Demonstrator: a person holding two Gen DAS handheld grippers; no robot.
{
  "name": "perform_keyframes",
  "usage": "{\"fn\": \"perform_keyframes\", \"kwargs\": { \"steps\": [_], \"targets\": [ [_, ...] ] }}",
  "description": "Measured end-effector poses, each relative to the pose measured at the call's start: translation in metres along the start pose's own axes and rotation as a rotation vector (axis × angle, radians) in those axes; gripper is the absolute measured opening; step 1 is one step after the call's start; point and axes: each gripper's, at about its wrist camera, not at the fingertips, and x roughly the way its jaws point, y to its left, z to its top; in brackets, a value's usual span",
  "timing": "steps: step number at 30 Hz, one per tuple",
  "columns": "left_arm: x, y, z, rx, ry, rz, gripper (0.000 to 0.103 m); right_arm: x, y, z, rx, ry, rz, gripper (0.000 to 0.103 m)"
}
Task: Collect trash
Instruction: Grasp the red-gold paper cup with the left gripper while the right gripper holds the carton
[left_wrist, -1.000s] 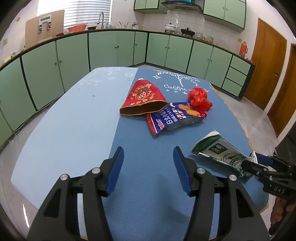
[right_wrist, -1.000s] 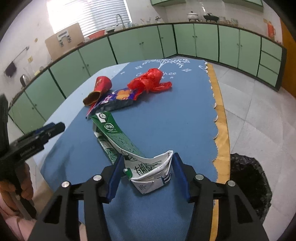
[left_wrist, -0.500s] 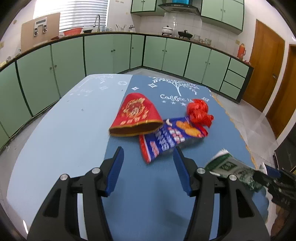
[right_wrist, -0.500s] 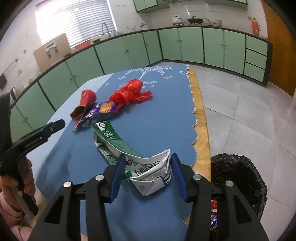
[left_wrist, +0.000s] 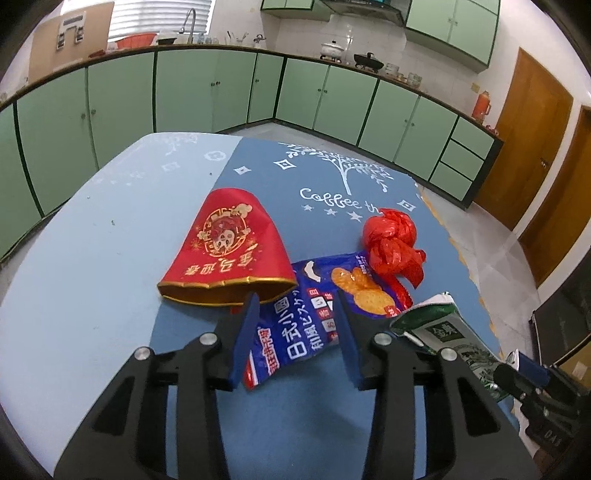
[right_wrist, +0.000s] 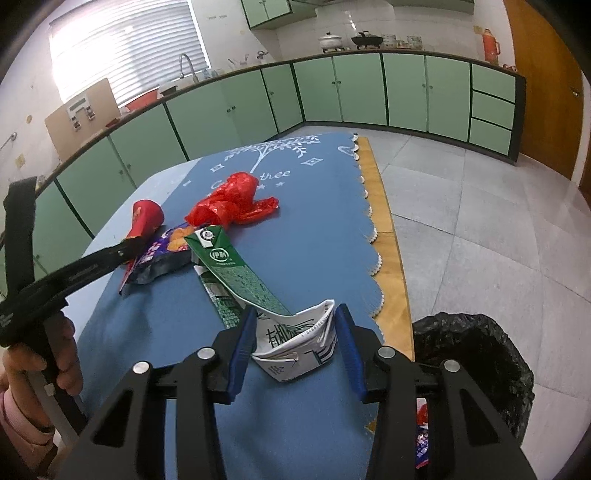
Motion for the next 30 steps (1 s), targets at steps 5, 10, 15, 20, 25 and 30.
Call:
{"fn": "perform_keyframes", "kwargs": {
  "steps": [5, 10, 15, 20, 25, 30],
  "targets": [
    [0.009, 0.005, 0.009, -0.026, 0.004, -0.008, 0.032, 0.003, 0.002, 0.001, -0.020, -0.004, -0.005, 0.044],
    [0.015, 0.010, 0.020, -0.058, 0.002, -0.015, 0.015, 0.005, 0.001, 0.002, -0.018, -0.005, 0.003, 0.044],
    [0.015, 0.016, 0.027, -0.096, -0.023, -0.002, 0.007, 0.006, 0.001, 0.002, -0.020, -0.006, 0.004, 0.044],
    [0.005, 0.017, 0.029, -0.097, -0.054, 0.001, 0.006, 0.005, 0.001, 0.003, -0.015, -0.005, 0.007, 0.044],
    [-0.016, 0.016, 0.025, -0.084, -0.072, -0.018, 0.005, 0.001, -0.003, 0.004, 0.006, -0.009, 0.013, 0.043],
    [-0.042, 0.007, 0.014, -0.050, -0.089, -0.046, 0.005, -0.010, -0.009, 0.006, 0.032, -0.033, 0.000, 0.042]
  ]
}}
